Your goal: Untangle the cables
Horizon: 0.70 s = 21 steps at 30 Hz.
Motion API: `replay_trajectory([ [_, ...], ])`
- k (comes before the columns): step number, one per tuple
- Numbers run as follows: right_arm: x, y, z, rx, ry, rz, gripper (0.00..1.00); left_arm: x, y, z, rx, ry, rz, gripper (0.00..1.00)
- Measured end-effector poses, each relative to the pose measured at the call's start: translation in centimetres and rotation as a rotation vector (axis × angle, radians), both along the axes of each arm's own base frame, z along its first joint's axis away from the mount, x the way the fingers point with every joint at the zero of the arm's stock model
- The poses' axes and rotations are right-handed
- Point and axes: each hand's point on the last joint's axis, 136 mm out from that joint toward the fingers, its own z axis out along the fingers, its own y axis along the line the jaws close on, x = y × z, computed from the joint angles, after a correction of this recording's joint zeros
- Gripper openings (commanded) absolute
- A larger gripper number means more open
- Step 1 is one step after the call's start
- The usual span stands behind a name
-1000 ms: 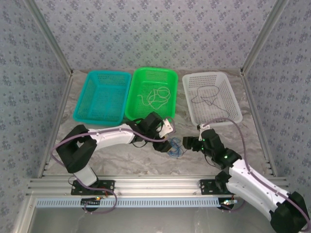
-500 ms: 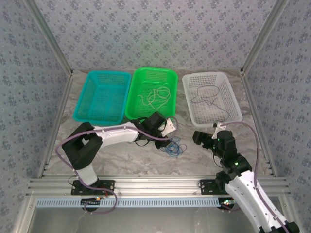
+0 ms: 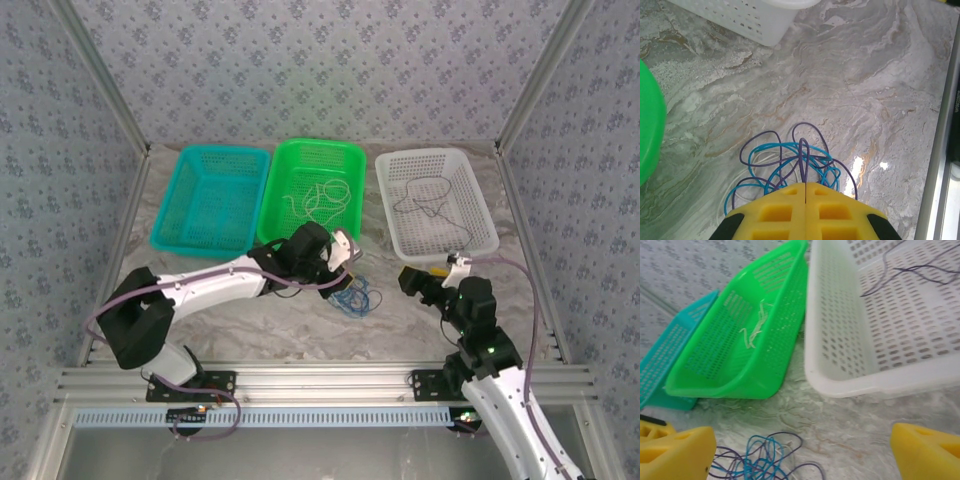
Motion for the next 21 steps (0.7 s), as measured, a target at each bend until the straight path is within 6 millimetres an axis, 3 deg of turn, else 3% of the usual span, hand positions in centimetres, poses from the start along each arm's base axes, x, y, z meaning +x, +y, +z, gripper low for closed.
replay_trajectory([
  [12, -3.0, 6.9, -3.6, -0.036, 0.022, 0.279, 0.91, -0.1, 0.1, 1.8, -0.076, 0.006, 0.036, 0.04],
  [21, -1.8, 7.7, -5.9, -0.136, 0.062, 0.24, 0.89, -0.7, 0.5, 3.6, -0.162, -0.006, 0.045, 0.04],
])
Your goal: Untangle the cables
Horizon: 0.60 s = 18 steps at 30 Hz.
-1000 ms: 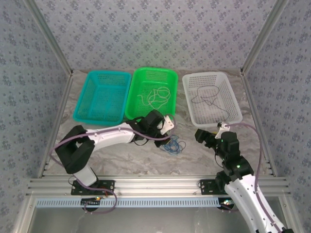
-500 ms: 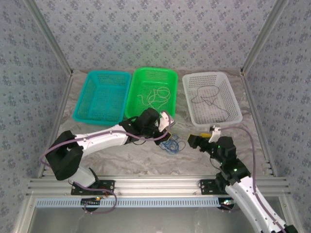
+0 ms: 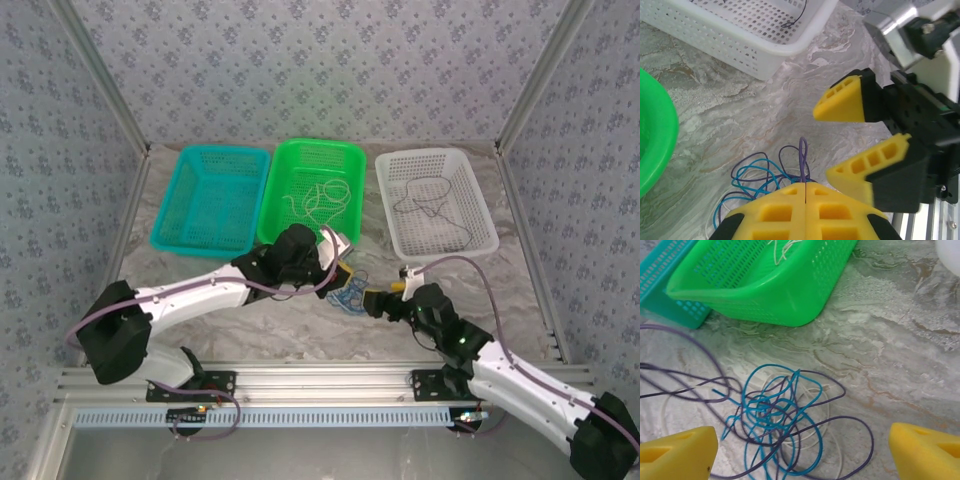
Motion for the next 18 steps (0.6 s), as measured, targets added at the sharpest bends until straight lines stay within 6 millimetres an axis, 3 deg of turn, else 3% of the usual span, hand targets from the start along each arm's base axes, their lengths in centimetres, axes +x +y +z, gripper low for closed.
replay_trajectory([
  [7, 1.6, 0.5, 1.4, -0.007, -0.054, -0.027, 0.83, -0.6, 0.6, 0.3, -0.035, 0.0, 0.002, 0.04],
  [18, 1.9, 1.6, 3.6, 0.033, -0.109, 0.017, 0.78, -0.8, 0.8, 0.6, -0.062, -0.005, 0.009, 0.04],
])
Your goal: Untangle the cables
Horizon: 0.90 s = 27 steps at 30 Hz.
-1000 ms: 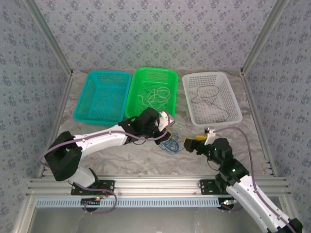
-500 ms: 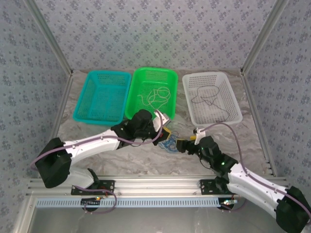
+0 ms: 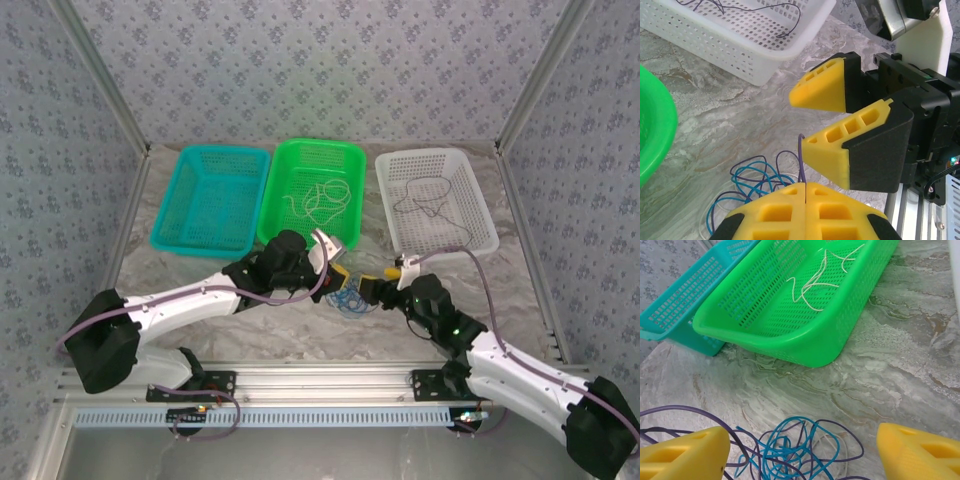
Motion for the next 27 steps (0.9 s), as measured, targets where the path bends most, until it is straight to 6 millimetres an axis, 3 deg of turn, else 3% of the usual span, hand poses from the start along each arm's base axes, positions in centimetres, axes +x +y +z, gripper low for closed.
replay_trajectory([
  [5, 0.3, 0.4, -0.2, -0.021, 0.007, 0.014, 0.69, 0.1, -0.4, 0.8, -0.037, -0.002, -0.001, 0.04],
  [7, 0.5, 0.6, -0.4, -0.028, 0.011, 0.015, 0.57, 0.0, -0.6, 1.1, -0.057, -0.001, -0.007, 0.04],
  [9, 0.8, 1.0, -0.3, -0.031, 0.011, 0.024, 0.39, -0.1, -0.6, 1.1, -0.065, 0.006, -0.008, 0.06],
  [12, 1.2, 1.6, 0.7, -0.031, -0.007, 0.045, 0.16, -0.2, -0.5, 0.7, -0.06, 0.017, -0.005, 0.15],
  [15, 1.5, 1.7, 1.8, -0.044, -0.028, 0.043, 0.01, -0.4, -0.2, 0.7, -0.064, 0.025, 0.003, 0.36],
  [16, 1.5, 1.6, 2.0, -0.049, -0.031, 0.041, 0.0, -0.4, 0.0, 0.6, -0.064, 0.025, 0.007, 0.44],
  [18, 1.4, 1.2, 2.7, -0.069, -0.043, 0.039, 0.0, -0.5, 0.6, 0.6, -0.058, 0.017, 0.023, 0.72],
  [20, 1.1, 0.9, 3.4, -0.095, -0.051, 0.042, 0.0, -0.4, 1.2, 0.5, -0.049, 0.01, 0.049, 0.82],
  [22, 0.9, 0.7, 4.2, -0.129, -0.056, 0.045, 0.0, -0.2, 2.0, 0.6, -0.037, -0.004, 0.077, 0.97],
  [27, -0.1, 1.5, 5.4, -0.206, -0.061, 0.109, 0.0, 0.4, 3.1, 2.0, -0.04, -0.076, 0.128, 0.99],
])
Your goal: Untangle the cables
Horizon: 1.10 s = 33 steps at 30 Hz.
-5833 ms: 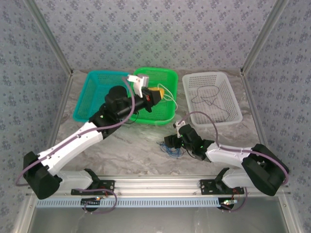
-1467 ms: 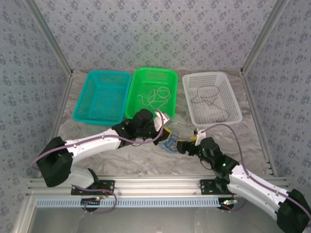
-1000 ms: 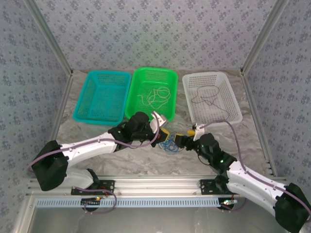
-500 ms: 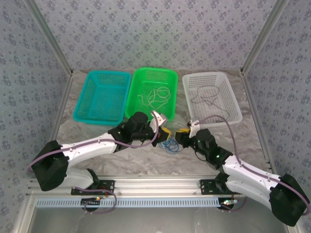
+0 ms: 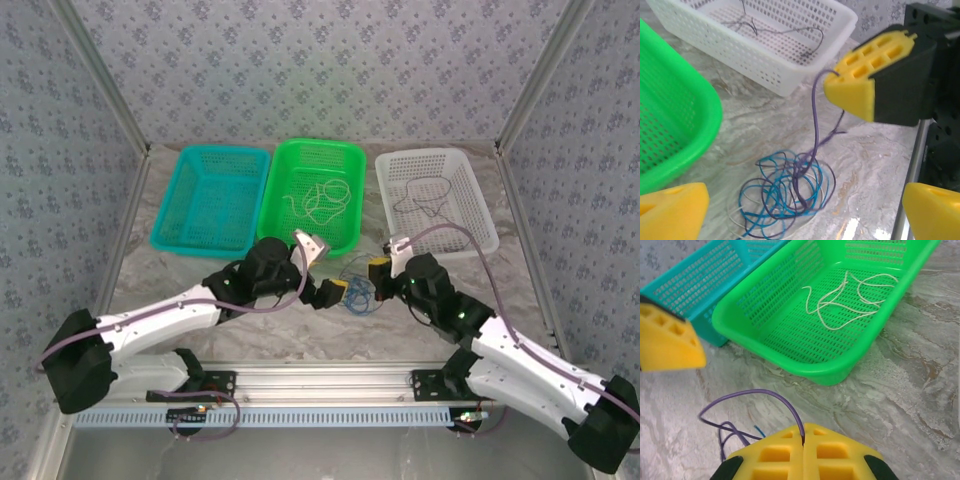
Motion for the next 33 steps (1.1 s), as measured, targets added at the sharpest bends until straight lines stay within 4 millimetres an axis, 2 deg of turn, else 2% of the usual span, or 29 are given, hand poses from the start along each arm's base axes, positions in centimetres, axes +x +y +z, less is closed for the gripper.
replay_trajectory([
  [6, -1.1, 1.2, -0.9, -0.053, 0.012, 0.08, 0.0, 1.1, 0.0, 0.5, 0.025, -0.043, 0.038, 0.99],
  [10, -1.5, 1.5, -1.1, -0.066, 0.012, 0.103, 0.0, 1.7, -0.8, 0.4, 0.041, -0.047, 0.031, 0.91],
  [21, -1.6, 1.5, -1.1, -0.068, 0.013, 0.106, 0.0, 1.6, -2.0, -2.3, 0.113, 0.001, -0.028, 0.62],
  [25, -1.6, 1.6, -1.0, -0.066, 0.012, 0.107, 0.0, 1.7, -2.2, -3.2, 0.143, 0.02, -0.03, 0.57],
  [26, -1.6, 1.6, -1.0, -0.065, 0.012, 0.107, 0.0, 1.7, -2.2, -3.3, 0.148, 0.024, -0.03, 0.53],
  [30, -1.6, 1.6, -1.0, -0.064, 0.012, 0.108, 0.0, 1.9, -2.5, -3.3, 0.153, 0.034, -0.027, 0.23],
  [33, -1.6, 1.6, -1.0, -0.063, 0.011, 0.107, 0.01, 2.1, -2.7, -3.1, 0.152, 0.033, -0.028, 0.14],
])
